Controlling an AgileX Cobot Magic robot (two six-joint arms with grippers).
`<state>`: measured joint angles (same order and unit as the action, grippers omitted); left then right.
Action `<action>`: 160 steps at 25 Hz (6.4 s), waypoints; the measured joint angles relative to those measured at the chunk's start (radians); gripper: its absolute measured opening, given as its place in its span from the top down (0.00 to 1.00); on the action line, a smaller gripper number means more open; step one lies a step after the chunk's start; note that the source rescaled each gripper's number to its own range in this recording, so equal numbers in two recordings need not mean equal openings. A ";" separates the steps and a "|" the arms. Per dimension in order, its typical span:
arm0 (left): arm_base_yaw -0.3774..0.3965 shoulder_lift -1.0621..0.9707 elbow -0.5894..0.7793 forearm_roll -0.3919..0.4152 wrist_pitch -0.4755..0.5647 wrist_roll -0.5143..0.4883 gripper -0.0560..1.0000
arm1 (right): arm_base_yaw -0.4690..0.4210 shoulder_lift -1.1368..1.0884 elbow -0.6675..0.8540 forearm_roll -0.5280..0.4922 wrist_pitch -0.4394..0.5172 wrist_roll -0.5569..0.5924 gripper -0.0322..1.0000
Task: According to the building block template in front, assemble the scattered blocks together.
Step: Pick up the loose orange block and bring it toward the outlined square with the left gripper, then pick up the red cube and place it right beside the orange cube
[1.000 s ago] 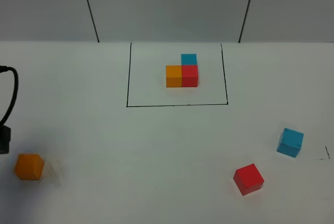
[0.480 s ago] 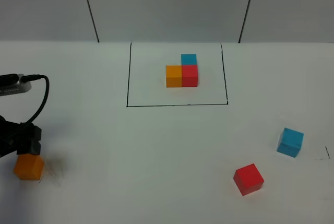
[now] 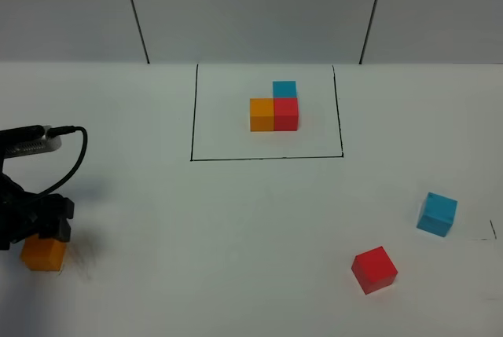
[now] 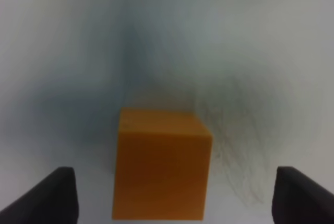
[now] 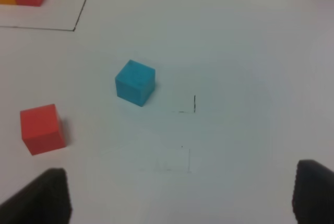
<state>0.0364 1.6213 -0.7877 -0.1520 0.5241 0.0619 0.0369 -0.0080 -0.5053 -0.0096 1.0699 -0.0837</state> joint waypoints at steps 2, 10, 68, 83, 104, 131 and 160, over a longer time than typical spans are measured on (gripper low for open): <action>0.000 0.022 0.000 0.001 -0.010 0.000 0.31 | 0.000 0.000 0.000 0.000 0.000 0.000 0.26; 0.000 0.110 0.000 0.003 -0.057 0.001 0.31 | 0.000 0.000 0.000 0.000 0.000 0.000 0.26; -0.728 0.605 -0.796 0.067 0.301 0.985 0.92 | 0.000 0.000 0.000 0.000 0.000 0.000 0.26; -0.728 0.613 -0.799 0.067 0.305 0.988 0.92 | 0.000 0.000 0.000 0.000 0.000 0.000 0.26; -0.728 0.007 -0.866 0.402 0.455 0.420 0.00 | 0.000 0.000 0.000 0.000 0.000 0.000 0.26; -0.563 -1.274 -0.291 0.552 0.670 0.043 0.10 | 0.000 0.000 0.000 0.000 0.000 0.000 0.26; -0.070 -1.629 0.265 0.223 0.530 -0.156 0.13 | 0.000 0.000 0.000 0.000 0.000 0.000 0.26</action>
<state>-0.0335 -0.0074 -0.5229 0.0711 1.0540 -0.0941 0.0369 -0.0080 -0.5053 -0.0096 1.0699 -0.0837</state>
